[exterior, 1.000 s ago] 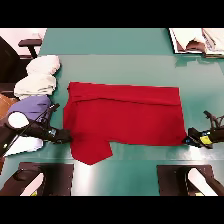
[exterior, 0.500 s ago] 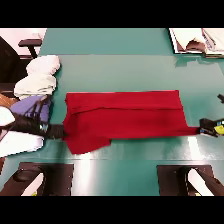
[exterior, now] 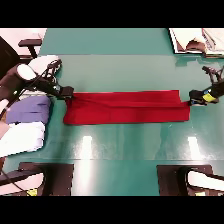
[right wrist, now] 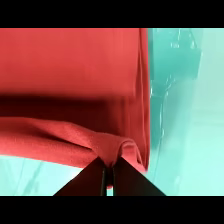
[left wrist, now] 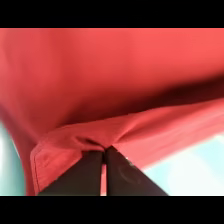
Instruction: Fold the shirts.
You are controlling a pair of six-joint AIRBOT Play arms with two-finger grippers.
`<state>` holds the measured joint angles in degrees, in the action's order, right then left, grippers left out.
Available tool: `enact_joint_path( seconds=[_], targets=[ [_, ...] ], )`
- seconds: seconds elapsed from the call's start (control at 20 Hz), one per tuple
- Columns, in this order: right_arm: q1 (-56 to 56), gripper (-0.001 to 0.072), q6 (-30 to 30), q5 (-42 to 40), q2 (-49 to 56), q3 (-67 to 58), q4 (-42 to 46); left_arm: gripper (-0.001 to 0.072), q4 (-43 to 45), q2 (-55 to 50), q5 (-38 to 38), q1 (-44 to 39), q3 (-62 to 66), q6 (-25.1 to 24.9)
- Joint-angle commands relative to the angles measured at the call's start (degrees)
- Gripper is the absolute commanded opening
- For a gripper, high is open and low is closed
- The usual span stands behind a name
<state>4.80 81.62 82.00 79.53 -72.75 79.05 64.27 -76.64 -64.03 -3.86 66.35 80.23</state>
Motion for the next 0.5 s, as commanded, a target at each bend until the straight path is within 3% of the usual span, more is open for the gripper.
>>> enact_joint_path(
  seconds=[0.0, 0.05, 0.1, 0.15, 0.2, 0.4, 0.45],
  targets=[
    [-1.60, 0.0017, 0.00, -0.04, 8.52, -8.33, -1.11, 0.0028, -0.31, -7.61, 6.14, 0.02, 3.65, -1.18],
    [-1.44, 0.0033, -0.07, -0.13, 10.14, -9.62, -3.15, 0.0030, -0.31, -8.11, 6.86, 0.02, 3.65, -1.16],
    [-0.81, 0.0199, -0.13, -1.01, 11.61, -10.80, -5.64, 0.0168, -0.24, -8.11, 7.78, 0.02, 3.65, -1.16],
    [0.04, 0.0392, -0.44, -1.64, 12.68, -11.69, -8.48, 0.0455, -0.50, -8.04, 8.96, 0.02, 3.74, -0.70],
    [0.92, 0.0452, -1.77, -2.08, 13.53, -12.50, -12.11, 0.0526, -0.42, -8.04, 9.16, 0.02, 4.13, 0.13],
    [6.93, 0.0457, -6.16, -0.85, 12.41, -9.90, -16.55, 0.0528, -0.70, -8.04, 2.67, 0.00, 8.09, 0.35],
    [8.76, 0.0458, -6.95, -0.31, 11.85, -8.04, -16.55, 0.0492, -1.97, -8.07, 1.70, 0.02, 8.11, 0.35]
  ],
)
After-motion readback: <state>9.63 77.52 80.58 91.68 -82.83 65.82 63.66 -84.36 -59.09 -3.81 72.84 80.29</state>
